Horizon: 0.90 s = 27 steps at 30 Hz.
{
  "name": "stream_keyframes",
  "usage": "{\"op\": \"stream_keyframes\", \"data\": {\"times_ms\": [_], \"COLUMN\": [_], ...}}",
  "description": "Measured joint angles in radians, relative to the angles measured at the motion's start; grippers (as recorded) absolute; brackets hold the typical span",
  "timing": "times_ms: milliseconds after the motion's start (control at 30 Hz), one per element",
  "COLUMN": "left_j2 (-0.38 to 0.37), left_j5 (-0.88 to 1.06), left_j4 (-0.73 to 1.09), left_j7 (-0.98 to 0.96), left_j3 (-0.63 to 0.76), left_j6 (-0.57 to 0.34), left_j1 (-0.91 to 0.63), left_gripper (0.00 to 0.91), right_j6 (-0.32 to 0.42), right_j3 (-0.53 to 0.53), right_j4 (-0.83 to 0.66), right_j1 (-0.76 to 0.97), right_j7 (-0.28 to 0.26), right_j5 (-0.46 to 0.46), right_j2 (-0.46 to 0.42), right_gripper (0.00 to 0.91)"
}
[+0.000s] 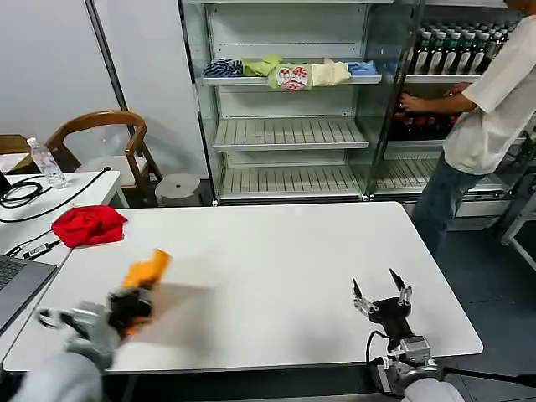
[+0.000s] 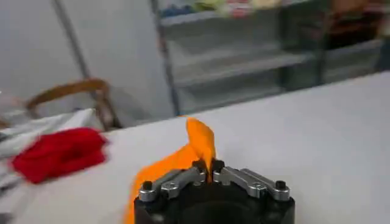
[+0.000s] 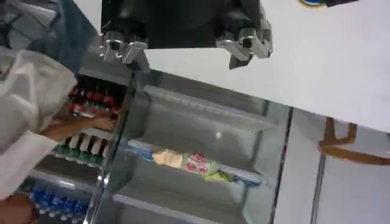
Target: Fold and organize the clothes.
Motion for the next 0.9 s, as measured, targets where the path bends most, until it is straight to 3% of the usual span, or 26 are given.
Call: {"op": "stream_keyframes", "data": {"times_ms": [300,533,767,800,833,867,900], "left_j2": [-0.223,-0.337,-0.401,-0.41,-0.418,-0.425,-0.432], "left_j5": [0.196,0.239,0.244,0.244,0.244,0.243,0.241], "left_j4": [0.055,0.139,0.191,0.198,0.204,0.21,0.215], "left_j7": [0.024,0.011,0.001,0.001,0.001,0.002,0.002], "left_j3": [0.325,0.417,0.47,0.477,0.48,0.483,0.487], "left_j6": [-0.032,-0.038,-0.044,-0.045,-0.046,-0.048,-0.051], "left_j1": [-0.127,-0.249,-0.317,-0.325,-0.332,-0.339,-0.346], "left_gripper": [0.02,0.02,0.03,0.292,0.736,0.907,0.907], "right_j6": [-0.012,-0.014,-0.013,-0.014,-0.014,-0.015,-0.017], "right_j3": [0.058,0.081,0.108,0.111,0.114,0.118,0.121], "right_j4": [0.019,0.024,0.038,0.039,0.04,0.04,0.04], "right_j1": [-0.05,-0.064,-0.051,-0.048,-0.045,-0.041,-0.038], "right_j7": [-0.001,-0.008,-0.02,-0.021,-0.021,-0.022,-0.023], "right_j5": [-0.013,-0.016,0.004,0.007,0.011,0.015,0.019], "right_j2": [0.001,0.003,-0.008,-0.009,-0.01,-0.012,-0.014], "right_gripper": [0.907,0.907,0.907,0.907,0.907,0.907,0.907]}}
